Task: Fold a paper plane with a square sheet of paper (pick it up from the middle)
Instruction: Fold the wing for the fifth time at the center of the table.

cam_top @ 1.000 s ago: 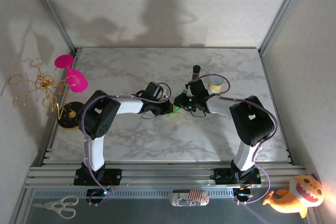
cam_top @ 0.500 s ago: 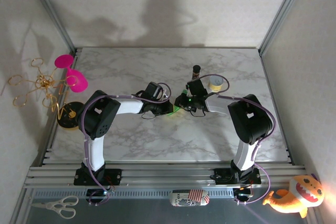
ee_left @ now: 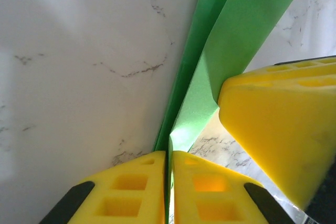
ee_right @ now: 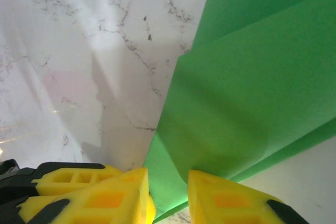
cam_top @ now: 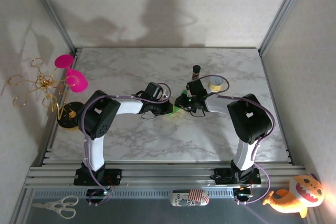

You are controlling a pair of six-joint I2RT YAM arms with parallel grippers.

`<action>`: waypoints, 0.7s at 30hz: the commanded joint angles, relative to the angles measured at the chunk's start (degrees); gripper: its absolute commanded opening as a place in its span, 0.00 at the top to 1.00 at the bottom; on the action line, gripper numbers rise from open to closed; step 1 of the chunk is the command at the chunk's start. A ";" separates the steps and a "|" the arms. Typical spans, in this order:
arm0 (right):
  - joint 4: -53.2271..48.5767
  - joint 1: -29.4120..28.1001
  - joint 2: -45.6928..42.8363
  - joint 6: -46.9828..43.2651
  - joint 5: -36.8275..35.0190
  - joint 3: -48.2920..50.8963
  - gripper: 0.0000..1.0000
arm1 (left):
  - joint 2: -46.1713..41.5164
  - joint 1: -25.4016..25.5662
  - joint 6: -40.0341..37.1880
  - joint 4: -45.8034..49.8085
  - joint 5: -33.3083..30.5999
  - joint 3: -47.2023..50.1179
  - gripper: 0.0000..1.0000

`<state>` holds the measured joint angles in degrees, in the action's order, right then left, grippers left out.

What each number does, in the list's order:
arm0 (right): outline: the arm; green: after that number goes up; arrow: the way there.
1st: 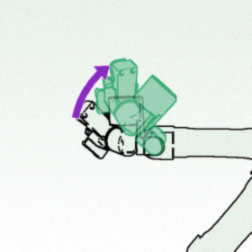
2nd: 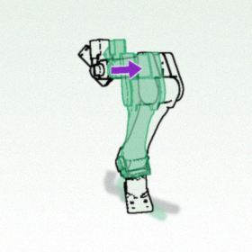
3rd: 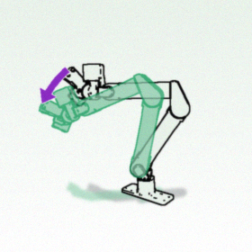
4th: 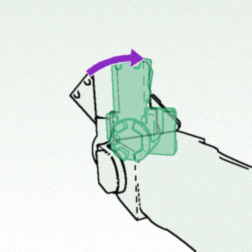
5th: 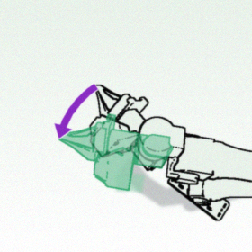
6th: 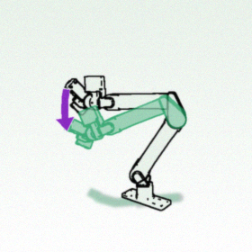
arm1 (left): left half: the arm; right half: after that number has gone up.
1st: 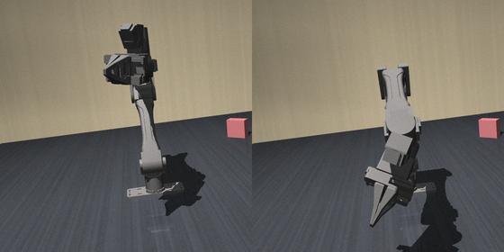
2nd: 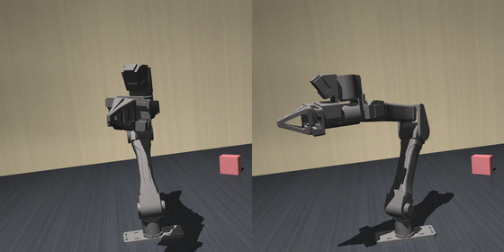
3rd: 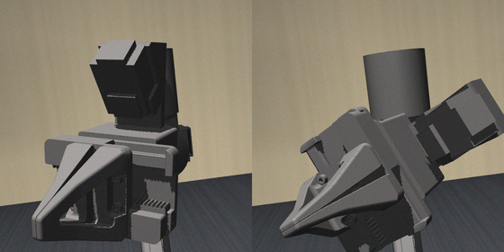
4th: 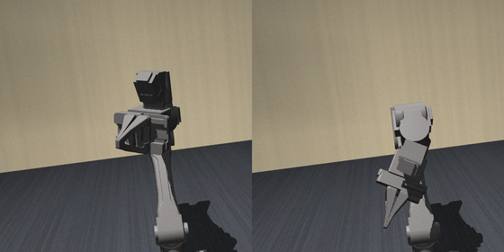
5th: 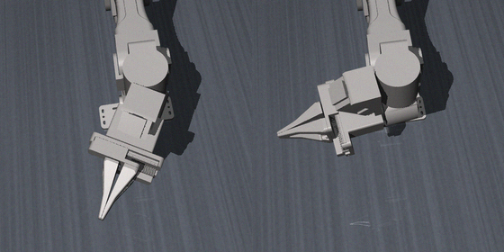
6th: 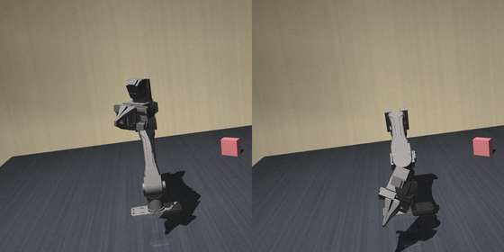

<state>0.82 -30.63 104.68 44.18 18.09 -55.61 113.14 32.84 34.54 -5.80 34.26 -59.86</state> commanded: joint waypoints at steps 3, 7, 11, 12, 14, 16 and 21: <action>2.60 0.15 -1.62 -0.39 1.85 -1.32 0.72 | 4.81 0.39 -1.06 2.46 -3.67 2.73 0.88; 1.33 0.16 0.56 -0.08 0.88 -2.63 0.72 | 4.90 0.43 -1.01 2.37 -3.67 2.64 0.88; -0.43 0.21 1.66 0.00 -0.54 -2.57 0.72 | 4.74 0.38 -0.97 2.46 -3.76 2.73 0.88; -0.47 0.21 1.66 -0.14 -0.60 -2.35 0.72 | 4.64 0.38 -0.97 2.46 -3.76 2.81 0.88; -0.93 0.15 1.90 -0.13 -0.85 -2.04 0.72 | 4.65 0.38 -1.01 2.46 -3.76 2.90 0.88; -1.57 0.17 2.14 -0.17 -1.15 -1.90 0.72 | 4.57 0.38 -0.97 2.53 -3.76 2.90 0.88; -2.31 0.22 2.29 -0.23 -1.72 -1.60 0.72 | 4.65 0.38 -0.88 2.42 -3.76 2.99 0.88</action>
<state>0.45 -30.63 106.10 44.16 17.63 -57.17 113.12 32.77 34.54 -6.02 34.39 -59.72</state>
